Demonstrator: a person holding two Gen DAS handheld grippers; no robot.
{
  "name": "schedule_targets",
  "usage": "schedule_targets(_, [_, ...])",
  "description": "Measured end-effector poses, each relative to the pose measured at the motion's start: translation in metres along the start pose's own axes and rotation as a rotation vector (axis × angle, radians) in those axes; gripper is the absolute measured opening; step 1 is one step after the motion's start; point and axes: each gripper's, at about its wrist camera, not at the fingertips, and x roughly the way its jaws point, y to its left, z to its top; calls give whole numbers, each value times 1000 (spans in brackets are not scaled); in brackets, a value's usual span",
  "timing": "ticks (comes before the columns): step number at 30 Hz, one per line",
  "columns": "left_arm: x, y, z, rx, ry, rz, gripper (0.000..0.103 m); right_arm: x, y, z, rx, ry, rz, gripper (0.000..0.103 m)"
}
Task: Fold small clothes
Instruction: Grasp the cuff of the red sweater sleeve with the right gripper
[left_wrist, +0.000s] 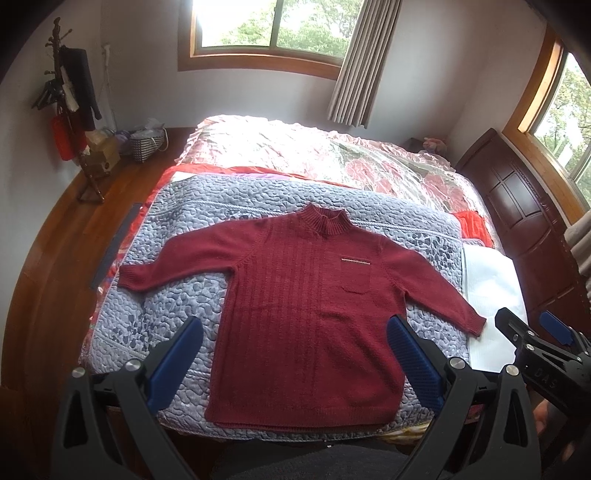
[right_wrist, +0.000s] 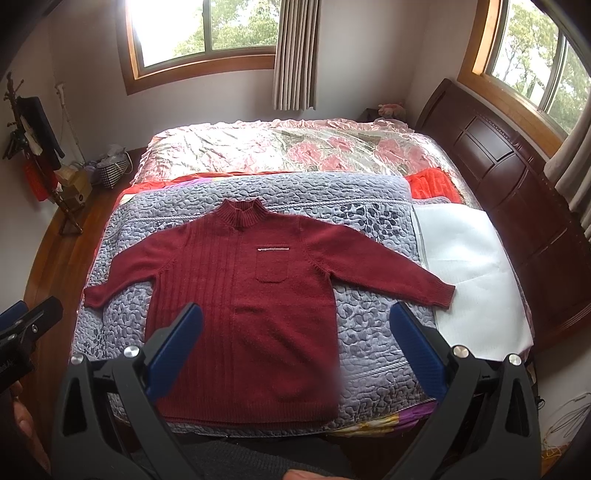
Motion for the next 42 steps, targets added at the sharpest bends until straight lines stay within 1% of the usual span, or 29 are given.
schedule_targets(4, [5, -3, 6, 6, -8, 24, 99, 8, -2, 6, 15, -1, 10, 100])
schedule_targets(5, [8, -3, 8, 5, -7, 15, 99, 10, -3, 7, 19, -6, 15, 100])
schedule_targets(7, [20, -1, 12, -19, 16, -40, 99, 14, -6, 9, 27, -46, 41, 100])
schedule_targets(8, [27, 1, 13, -40, 26, -69, 99, 17, -8, 8, 24, -82, 83, 100])
schedule_targets(9, [32, 3, 15, -62, 22, -89, 99, 21, -13, 8, 26, -100, 140, 100])
schedule_targets(10, [37, 4, 17, -80, 11, -95, 99, 30, -19, 8, 44, -91, 182, 100])
schedule_targets(11, [43, 3, 20, -93, 7, -97, 99, 41, -25, 8, 68, -58, 189, 100])
schedule_targets(12, [49, 2, 23, -92, 10, -97, 99, 53, -33, 8, 86, -28, 188, 100])
schedule_targets(13, [55, -3, 26, -75, 9, -80, 99, 64, -41, 7, 95, -12, 179, 99])
schedule_targets(14, [61, -10, 30, -44, 1, -48, 99, 74, -51, 7, 105, -4, 164, 98])
schedule_targets(15, [66, -19, 32, -4, -18, -17, 99, 83, -63, 6, 122, -11, 147, 94])
schedule_targets(16, [71, -29, 35, 42, -39, 10, 99, 94, -76, 4, 142, -7, 123, 77])
schedule_targets(17, [76, -39, 37, 88, -47, 27, 99, 109, -91, 3, 165, 26, 104, 55])
schedule_targets(18, [83, -50, 38, 128, -39, 33, 99, 126, -107, 0, 198, 64, 99, 45])
schedule_targets(19, [90, -59, 39, 156, -30, 26, 99, 143, -128, -6, 260, 107, 108, 36])
schedule_targets(22, [104, -90, 39, 201, -45, 1, 99, 190, -195, -30, 484, 188, 136, 37])
schedule_targets(24, [114, -109, 37, 221, -33, -33, 99, 219, -240, -53, 646, 218, 167, 37])
schedule_targets(25, [120, -119, 37, 234, -16, -48, 99, 232, -263, -66, 739, 224, 188, 41])
schedule_targets(27, [132, -140, 36, 262, 25, -74, 99, 260, -306, -92, 930, 216, 245, 52])
schedule_targets(28, [138, -150, 35, 276, 49, -88, 99, 275, -326, -105, 1021, 206, 278, 65])
schedule_targets(29, [144, -159, 32, 290, 66, -99, 99, 289, -343, -120, 1099, 205, 310, 69])
schedule_targets(31, [155, -177, 28, 319, 89, -111, 99, 319, -374, -145, 1235, 196, 348, 69])
schedule_targets(33, [164, -193, 22, 355, 103, -110, 99, 343, -403, -165, 1363, 136, 343, 74])
schedule_targets(34, [170, -201, 19, 374, 114, -106, 99, 353, -417, -174, 1419, 92, 321, 81])
schedule_targets(36, [182, -213, 14, 401, 144, -104, 99, 375, -440, -182, 1475, 58, 285, 81])
schedule_targets(37, [188, -218, 12, 407, 160, -101, 99, 388, -450, -186, 1497, 47, 274, 77])
schedule_targets(38, [194, -220, 10, 410, 178, -98, 99, 399, -458, -189, 1519, 44, 265, 70])
schedule_targets(40, [204, -227, 7, 411, 206, -96, 99, 418, -468, -190, 1548, 33, 264, 63])
schedule_targets(42, [212, -230, 6, 412, 221, -94, 99, 433, -473, -189, 1573, 32, 263, 63])
